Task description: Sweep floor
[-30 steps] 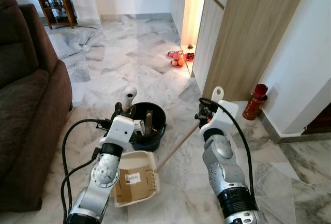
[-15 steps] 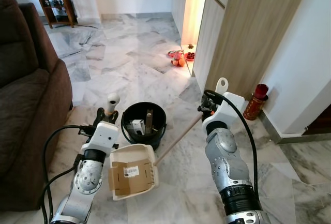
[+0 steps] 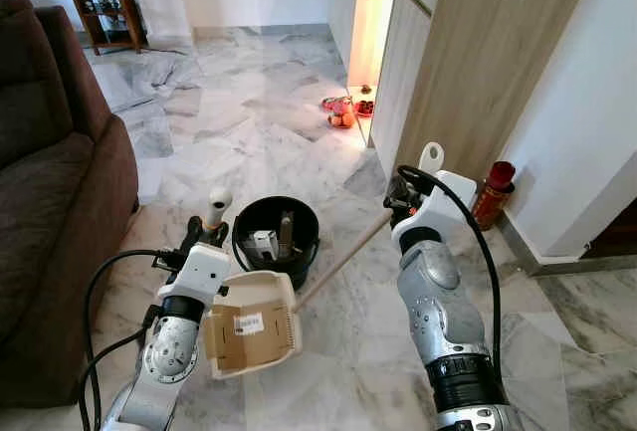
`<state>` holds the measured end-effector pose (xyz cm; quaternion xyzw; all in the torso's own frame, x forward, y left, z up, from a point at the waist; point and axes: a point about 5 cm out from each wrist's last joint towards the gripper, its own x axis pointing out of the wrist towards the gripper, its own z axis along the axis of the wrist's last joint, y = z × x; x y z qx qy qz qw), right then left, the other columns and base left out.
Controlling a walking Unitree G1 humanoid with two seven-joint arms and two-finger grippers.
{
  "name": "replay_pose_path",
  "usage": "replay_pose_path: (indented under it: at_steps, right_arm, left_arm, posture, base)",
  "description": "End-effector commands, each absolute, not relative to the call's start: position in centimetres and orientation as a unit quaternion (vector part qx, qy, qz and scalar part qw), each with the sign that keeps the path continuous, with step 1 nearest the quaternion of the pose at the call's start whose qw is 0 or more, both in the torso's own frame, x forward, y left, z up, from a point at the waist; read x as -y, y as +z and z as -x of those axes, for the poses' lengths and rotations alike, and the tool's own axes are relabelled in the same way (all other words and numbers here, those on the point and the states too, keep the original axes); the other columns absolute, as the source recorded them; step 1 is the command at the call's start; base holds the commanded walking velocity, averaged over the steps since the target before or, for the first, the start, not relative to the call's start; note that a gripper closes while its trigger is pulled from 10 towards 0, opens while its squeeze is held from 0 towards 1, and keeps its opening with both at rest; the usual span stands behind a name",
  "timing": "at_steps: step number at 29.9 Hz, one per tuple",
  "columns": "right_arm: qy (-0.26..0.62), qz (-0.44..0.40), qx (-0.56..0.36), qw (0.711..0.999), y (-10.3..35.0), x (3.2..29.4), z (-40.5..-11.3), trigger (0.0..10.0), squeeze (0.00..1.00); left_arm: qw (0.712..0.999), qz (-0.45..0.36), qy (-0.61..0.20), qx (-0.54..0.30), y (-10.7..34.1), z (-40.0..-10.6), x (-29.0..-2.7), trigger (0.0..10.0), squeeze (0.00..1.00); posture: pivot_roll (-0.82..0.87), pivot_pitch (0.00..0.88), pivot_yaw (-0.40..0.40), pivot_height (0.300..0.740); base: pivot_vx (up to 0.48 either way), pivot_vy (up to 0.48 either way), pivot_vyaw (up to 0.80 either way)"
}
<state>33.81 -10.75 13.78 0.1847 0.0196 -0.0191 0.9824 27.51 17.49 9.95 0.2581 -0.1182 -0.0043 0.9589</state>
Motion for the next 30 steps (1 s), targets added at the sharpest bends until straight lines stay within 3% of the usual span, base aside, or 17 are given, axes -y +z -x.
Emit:
replay_pose_path:
  at_steps: [1, 30]
  right_arm:
    - [-0.006, -0.214, 0.046, 0.976, 17.0, 10.2, -34.2, 10.0, 0.0]
    - [-0.003, -0.224, 0.177, 0.958, 20.8, 10.6, -33.8, 10.0, 0.0]
  left_arm:
    - [0.956, -0.263, -0.007, 0.131, 10.2, -27.6, -17.3, 10.0, 0.0]
    - [0.958, -0.254, -0.019, 0.129, 9.9, -27.4, -16.8, 10.0, 0.0]
  posture:
    - [0.15, 0.0, -0.032, 0.74]
    - [0.16, 0.0, -0.037, 0.74]
  base:
    - [0.0, 0.0, 0.0]
    - [0.0, 0.0, 0.0]
